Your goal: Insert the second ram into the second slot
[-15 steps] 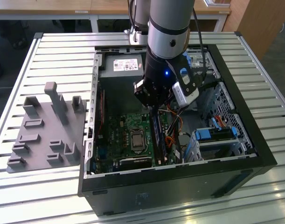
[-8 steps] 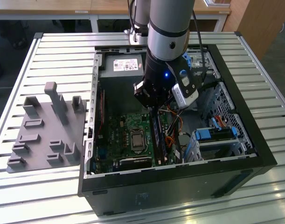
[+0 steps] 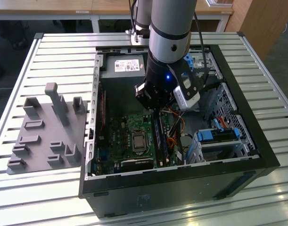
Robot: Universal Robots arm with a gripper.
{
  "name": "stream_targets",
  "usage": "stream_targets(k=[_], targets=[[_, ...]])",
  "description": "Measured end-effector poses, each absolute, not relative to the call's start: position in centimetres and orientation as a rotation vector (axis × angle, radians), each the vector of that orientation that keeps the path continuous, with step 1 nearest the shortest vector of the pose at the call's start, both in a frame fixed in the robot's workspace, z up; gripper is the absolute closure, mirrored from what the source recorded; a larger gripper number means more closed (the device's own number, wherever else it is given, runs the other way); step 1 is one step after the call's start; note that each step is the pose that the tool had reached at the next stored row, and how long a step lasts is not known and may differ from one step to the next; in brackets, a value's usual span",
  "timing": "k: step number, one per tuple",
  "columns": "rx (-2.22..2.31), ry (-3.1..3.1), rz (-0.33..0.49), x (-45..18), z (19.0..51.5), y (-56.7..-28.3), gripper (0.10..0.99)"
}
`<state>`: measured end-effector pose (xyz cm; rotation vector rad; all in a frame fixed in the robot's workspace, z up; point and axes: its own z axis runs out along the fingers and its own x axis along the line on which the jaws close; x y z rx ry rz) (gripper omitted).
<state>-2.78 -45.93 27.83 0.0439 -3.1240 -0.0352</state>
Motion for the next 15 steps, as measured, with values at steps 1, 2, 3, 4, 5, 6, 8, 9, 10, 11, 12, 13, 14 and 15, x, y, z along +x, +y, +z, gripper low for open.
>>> stream_targets(k=[1, 2, 3, 4, 5, 6, 8, 9, 10, 11, 12, 13, 14, 15], targets=[[0.044, -3.124, -0.035, -2.78, 27.8, -45.93, 0.949], [0.044, -3.124, -0.035, -2.78, 27.76, -45.93, 0.949], [0.044, -3.124, -0.035, -2.78, 27.71, -45.93, 0.949], [0.044, -3.124, -0.035, -2.78, 27.67, -45.93, 0.949], [0.044, -3.124, -0.035, -2.78, 27.64, -45.93, 0.949], [0.044, -3.124, -0.035, -2.78, 27.6, -45.93, 0.949], [0.044, -3.124, -0.035, -2.78, 27.52, -45.93, 0.949], [0.044, -3.124, -0.035, -2.78, 27.47, -45.93, 0.949], [0.044, -3.124, -0.035, -2.78, 27.42, -45.93, 0.949], [0.044, -3.124, -0.035, -2.78, 27.38, -45.93, 0.949], [0.044, -3.124, -0.035, -2.78, 27.33, -45.93, 0.949], [0.044, -3.124, -0.035, -2.78, 27.27, -45.93, 0.949], [0.044, -3.124, -0.035, -2.78, 27.22, -45.93, 0.949], [0.044, -3.124, -0.035, -2.78, 27.16, -45.93, 0.949]])
